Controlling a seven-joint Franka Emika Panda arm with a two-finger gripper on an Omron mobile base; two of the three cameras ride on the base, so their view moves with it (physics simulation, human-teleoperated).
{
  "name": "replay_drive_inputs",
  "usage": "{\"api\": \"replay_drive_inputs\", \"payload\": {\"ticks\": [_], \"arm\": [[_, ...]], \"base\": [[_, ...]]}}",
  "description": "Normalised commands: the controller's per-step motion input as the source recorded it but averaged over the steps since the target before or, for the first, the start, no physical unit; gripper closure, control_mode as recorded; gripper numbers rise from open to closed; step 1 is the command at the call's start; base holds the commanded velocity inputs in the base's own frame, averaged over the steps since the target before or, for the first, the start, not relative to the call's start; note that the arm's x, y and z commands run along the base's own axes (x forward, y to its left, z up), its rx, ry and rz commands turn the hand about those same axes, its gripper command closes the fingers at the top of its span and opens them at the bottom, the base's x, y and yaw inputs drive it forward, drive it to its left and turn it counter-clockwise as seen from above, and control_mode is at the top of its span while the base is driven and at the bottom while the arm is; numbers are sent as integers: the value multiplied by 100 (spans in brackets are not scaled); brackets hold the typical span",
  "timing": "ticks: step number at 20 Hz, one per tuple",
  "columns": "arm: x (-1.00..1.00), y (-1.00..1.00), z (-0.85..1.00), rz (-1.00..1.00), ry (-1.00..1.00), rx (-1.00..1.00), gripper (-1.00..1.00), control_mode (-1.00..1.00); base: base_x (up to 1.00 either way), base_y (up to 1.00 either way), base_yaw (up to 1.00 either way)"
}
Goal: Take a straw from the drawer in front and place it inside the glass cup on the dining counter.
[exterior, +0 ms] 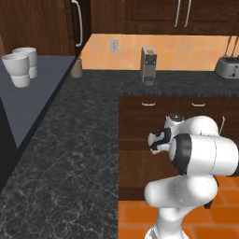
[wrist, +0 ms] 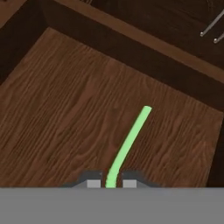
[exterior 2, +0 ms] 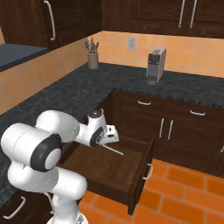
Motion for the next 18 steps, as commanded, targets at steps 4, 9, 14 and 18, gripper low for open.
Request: {"api": "replay_drive_inputs", "payload": {"ticks": [4, 9, 14, 18], "arm": [[24, 0, 100, -11, 2, 0, 100, -100], [-8, 0, 100, -9, 2, 0, 100, -100], [-47, 0, 100, -5, 0, 0, 100, -100], [-51, 0, 92, -4, 0, 1, 100, -100]], "base": [[0, 0, 0], [0, 0, 0], [0, 0, 0], [0, 0, 0]]}}
